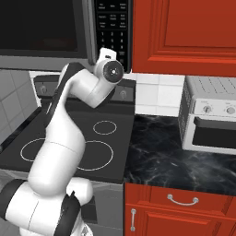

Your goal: Remove the apple from the bowl and place it on the small plate. Then place the bowl with only the steak in the microwave, close the door, and press the start button to microwave the steak.

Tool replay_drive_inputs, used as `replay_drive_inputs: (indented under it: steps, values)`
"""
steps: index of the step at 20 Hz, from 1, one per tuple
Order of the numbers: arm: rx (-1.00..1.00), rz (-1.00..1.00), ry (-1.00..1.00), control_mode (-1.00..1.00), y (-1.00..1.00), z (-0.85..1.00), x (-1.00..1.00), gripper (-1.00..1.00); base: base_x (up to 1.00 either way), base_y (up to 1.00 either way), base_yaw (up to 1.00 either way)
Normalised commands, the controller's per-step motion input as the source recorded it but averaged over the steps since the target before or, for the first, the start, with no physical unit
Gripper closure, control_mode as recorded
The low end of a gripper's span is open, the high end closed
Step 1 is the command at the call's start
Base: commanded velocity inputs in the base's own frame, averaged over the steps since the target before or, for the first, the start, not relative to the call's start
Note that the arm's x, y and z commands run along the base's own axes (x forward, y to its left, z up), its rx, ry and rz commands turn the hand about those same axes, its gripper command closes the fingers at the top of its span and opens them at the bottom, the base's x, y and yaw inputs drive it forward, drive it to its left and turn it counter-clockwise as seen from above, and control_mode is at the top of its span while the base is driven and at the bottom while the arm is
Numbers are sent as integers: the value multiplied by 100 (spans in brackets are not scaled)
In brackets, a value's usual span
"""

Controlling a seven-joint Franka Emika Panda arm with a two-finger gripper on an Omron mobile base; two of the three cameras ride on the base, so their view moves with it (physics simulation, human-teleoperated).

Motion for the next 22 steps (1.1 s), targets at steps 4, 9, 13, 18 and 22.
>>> replay_drive_inputs:
  steps: [4,9,13,18,22]
  values:
    - [0,0,0,-100,0,-7,45,-100,0,0,0]
    - [0,0,0,-100,0,-6,44,-100,0,0,0]
    - [0,0,0,-100,0,-12,42,-100,0,0,0]
    - [0,0,0,-100,4,-18,29,-100,0,0,0]
    - [0,0,0,-100,2,-24,26,-100,0,0,0]
